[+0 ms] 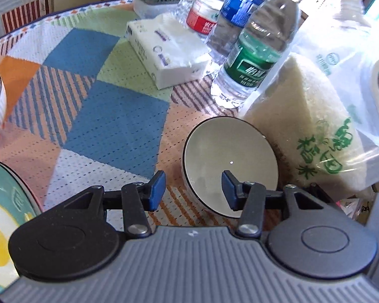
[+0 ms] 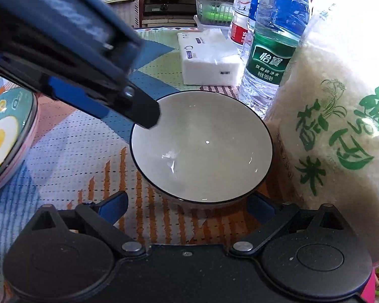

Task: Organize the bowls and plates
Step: 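Move the left gripper to the bowl beside the rice bag and grasp its rim, then lift the bowl with the left gripper and carry it over the bowl stack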

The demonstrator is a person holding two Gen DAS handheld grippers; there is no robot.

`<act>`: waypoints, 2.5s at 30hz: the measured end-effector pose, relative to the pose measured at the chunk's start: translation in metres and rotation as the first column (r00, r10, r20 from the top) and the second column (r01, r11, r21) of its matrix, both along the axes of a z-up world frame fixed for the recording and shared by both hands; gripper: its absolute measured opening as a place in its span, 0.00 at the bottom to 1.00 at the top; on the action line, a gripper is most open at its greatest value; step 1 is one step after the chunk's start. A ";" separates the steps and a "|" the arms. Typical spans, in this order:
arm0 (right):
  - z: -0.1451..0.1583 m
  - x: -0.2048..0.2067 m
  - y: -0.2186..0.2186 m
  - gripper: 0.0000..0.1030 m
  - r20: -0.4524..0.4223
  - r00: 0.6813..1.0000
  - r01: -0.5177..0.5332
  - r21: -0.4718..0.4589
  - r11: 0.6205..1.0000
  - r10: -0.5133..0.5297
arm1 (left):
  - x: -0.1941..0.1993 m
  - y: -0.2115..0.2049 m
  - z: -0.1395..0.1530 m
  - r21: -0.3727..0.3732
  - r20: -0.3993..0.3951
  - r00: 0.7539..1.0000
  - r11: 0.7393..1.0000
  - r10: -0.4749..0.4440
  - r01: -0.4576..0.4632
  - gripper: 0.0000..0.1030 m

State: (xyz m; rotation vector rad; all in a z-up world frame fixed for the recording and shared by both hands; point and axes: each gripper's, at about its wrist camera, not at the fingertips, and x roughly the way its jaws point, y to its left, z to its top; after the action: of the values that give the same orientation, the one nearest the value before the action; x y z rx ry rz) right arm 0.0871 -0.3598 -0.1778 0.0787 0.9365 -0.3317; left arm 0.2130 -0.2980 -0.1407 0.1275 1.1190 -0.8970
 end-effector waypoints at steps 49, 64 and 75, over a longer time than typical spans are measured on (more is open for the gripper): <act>0.099 0.000 0.103 0.88 0.154 0.975 -0.151 -0.088 0.985 0.163 | -0.018 0.124 0.096 0.031 0.086 0.992 0.995 0.088 -0.091 0.16; 0.147 0.082 0.148 0.88 0.187 0.909 -0.354 -0.128 0.927 0.373 | 0.042 0.187 0.145 0.028 0.195 0.947 0.964 0.254 -0.264 0.17; 0.143 0.170 0.167 0.87 0.124 0.811 -0.550 -0.172 0.817 0.572 | 0.113 0.204 0.128 0.078 0.192 0.925 0.935 0.327 -0.347 0.17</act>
State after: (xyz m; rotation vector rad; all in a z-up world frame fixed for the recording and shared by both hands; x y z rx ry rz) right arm 0.2572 -0.1931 -0.0353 -0.2865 0.7238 0.1699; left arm 0.3260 -0.0936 -0.0123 0.0988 0.9865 -0.5050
